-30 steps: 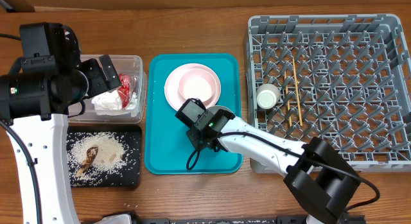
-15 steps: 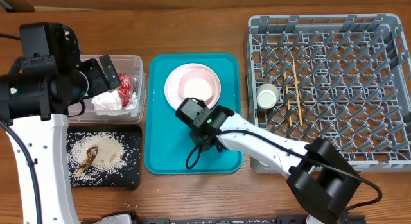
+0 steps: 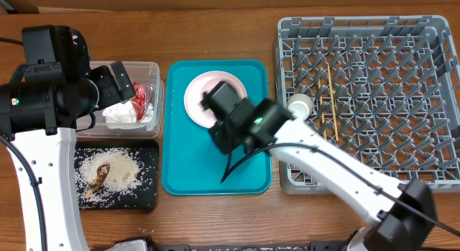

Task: Sort waste into correct bins and load items into the dishwasher
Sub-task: 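Lift grey bowl and carry it right over dish rack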

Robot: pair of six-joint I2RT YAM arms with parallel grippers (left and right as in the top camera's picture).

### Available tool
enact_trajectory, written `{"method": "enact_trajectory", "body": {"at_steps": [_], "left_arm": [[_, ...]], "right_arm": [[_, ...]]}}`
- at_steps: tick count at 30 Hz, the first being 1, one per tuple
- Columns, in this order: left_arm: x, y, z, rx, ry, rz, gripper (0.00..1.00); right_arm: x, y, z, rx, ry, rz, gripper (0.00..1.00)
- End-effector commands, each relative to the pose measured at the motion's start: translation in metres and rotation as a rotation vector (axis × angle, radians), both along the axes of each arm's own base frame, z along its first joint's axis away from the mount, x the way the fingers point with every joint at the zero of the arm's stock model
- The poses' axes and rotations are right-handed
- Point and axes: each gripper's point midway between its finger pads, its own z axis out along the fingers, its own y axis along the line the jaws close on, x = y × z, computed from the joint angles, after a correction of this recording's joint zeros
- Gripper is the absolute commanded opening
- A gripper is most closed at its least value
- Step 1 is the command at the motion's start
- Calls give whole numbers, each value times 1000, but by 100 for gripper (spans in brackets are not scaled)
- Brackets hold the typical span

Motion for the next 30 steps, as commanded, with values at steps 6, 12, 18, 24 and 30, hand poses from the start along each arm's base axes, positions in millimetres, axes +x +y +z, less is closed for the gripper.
{"method": "enact_trajectory", "body": {"at_steps": [6, 12, 18, 24, 30], "left_arm": [[2, 3, 2, 8, -6, 5, 100], [2, 3, 2, 8, -6, 5, 100], [2, 3, 2, 8, -6, 5, 100], [2, 3, 2, 8, -6, 5, 100], [2, 3, 2, 8, -6, 5, 100]], "right_arm": [[62, -48, 60, 371, 6, 24, 4], [108, -113, 110, 710, -37, -15, 4], [128, -181, 136, 909, -88, -45, 4], [139, -203, 120, 1008, -20, -69, 4], [150, -203, 97, 1062, 41, -60, 4]]}}
